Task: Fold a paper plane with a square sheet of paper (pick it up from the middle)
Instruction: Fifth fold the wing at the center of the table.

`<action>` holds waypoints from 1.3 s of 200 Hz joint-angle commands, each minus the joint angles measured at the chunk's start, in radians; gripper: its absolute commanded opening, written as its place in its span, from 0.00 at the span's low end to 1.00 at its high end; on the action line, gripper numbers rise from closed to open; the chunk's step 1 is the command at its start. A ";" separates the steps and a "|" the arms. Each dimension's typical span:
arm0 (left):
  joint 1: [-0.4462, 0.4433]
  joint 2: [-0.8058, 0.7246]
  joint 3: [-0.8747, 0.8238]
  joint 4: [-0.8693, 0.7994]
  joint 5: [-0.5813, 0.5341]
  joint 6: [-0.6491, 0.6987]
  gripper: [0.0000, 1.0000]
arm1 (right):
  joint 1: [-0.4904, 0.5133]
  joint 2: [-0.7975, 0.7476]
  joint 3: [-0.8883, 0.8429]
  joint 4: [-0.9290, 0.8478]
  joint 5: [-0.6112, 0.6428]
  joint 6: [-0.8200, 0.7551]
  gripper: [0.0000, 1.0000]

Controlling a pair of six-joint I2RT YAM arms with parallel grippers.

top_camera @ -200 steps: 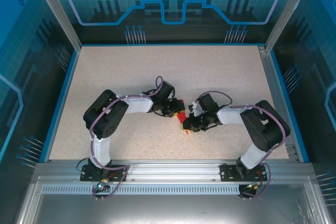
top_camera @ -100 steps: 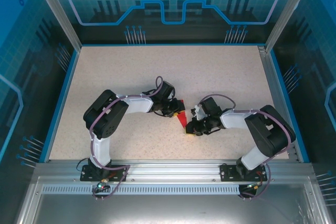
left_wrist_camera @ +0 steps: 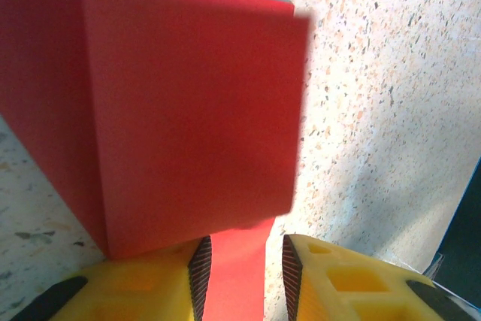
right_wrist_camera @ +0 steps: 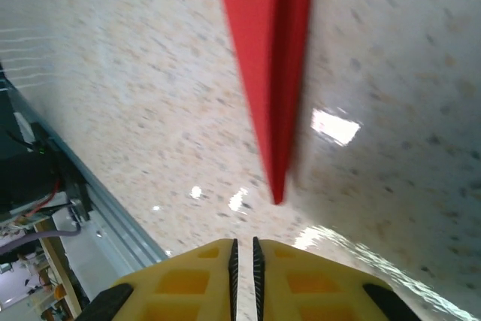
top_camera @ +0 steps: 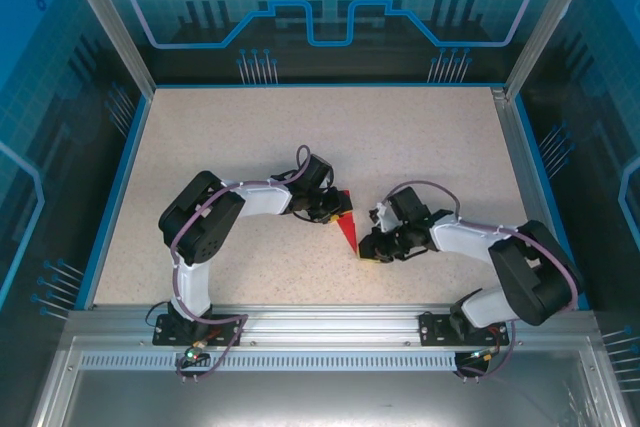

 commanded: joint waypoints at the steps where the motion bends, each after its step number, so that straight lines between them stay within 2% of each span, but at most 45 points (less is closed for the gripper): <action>1: 0.000 0.010 -0.010 -0.101 -0.053 0.018 0.35 | -0.011 0.017 0.082 -0.007 0.024 0.018 0.16; 63: 0.000 0.013 -0.011 -0.099 -0.048 0.018 0.36 | -0.002 0.197 0.157 0.173 0.013 0.121 0.16; 136: 0.000 0.015 -0.011 -0.099 -0.046 0.019 0.36 | -0.004 0.284 0.178 0.196 0.046 0.122 0.17; 150: 0.001 0.013 -0.011 -0.100 -0.048 0.020 0.36 | -0.003 0.296 0.176 0.172 0.101 0.115 0.18; 193: 0.001 0.010 -0.013 -0.100 -0.048 0.022 0.36 | -0.005 0.336 0.126 0.122 0.157 0.086 0.14; 260: -0.001 -0.024 0.027 -0.109 -0.024 0.052 0.38 | -0.005 0.352 0.088 0.107 0.169 0.078 0.11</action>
